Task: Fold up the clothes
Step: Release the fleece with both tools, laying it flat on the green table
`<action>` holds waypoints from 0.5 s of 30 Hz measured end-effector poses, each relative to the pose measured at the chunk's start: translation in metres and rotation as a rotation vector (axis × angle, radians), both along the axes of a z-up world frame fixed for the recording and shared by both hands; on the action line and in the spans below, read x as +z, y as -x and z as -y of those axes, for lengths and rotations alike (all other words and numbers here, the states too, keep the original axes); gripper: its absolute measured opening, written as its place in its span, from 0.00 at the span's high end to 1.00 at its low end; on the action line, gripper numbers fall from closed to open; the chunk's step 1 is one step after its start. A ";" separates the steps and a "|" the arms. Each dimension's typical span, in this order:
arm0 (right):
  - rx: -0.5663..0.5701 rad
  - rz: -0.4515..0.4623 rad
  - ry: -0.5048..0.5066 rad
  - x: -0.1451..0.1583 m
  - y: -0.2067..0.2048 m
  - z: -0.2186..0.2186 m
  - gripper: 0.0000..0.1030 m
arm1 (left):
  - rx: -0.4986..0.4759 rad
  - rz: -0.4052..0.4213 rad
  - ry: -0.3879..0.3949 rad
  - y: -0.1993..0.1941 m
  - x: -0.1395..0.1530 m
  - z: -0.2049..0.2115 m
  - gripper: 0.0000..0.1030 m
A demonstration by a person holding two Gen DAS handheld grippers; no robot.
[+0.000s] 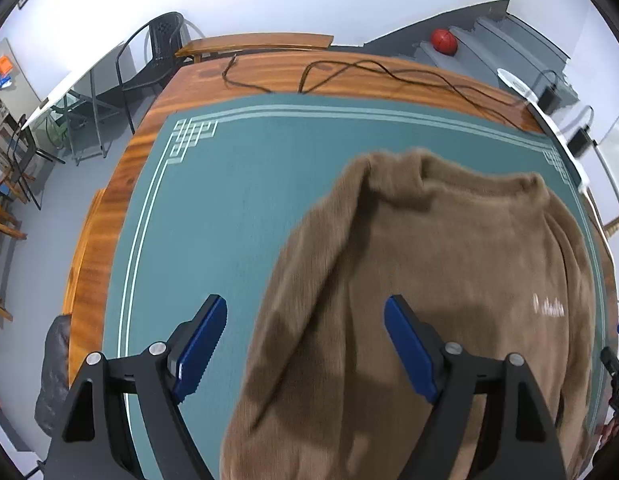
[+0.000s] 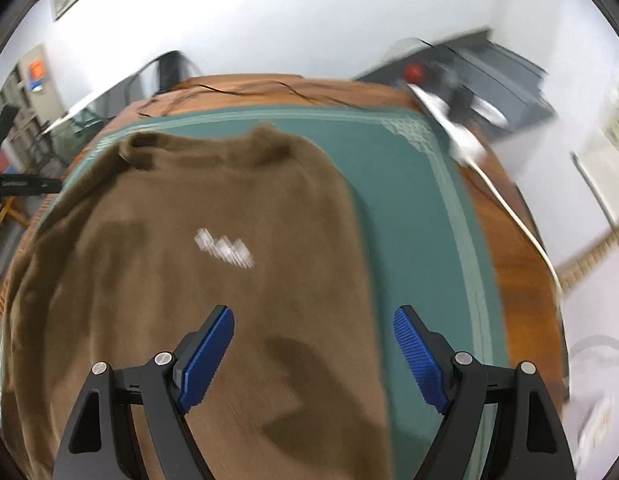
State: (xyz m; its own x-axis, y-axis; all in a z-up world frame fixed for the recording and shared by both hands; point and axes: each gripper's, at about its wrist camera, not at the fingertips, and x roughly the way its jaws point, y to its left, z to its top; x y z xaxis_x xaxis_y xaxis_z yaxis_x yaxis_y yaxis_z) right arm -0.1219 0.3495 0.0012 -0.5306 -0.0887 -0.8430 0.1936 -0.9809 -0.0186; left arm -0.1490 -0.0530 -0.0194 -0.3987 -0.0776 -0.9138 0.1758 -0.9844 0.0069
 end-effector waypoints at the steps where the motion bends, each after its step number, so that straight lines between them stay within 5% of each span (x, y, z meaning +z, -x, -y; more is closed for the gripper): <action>1: -0.024 0.010 0.004 0.000 -0.015 -0.013 0.18 | 0.000 0.006 -0.005 -0.008 -0.001 -0.004 0.18; 5: -0.046 0.044 0.067 0.002 -0.063 -0.034 0.18 | 0.013 0.039 -0.038 -0.041 -0.009 -0.018 0.18; 10: 0.142 0.065 0.077 -0.008 -0.106 0.005 0.18 | 0.015 0.059 -0.053 -0.078 -0.015 -0.044 0.18; 15: 0.255 0.086 -0.080 -0.038 -0.126 0.038 0.18 | -0.014 0.069 -0.022 -0.112 -0.018 -0.067 0.18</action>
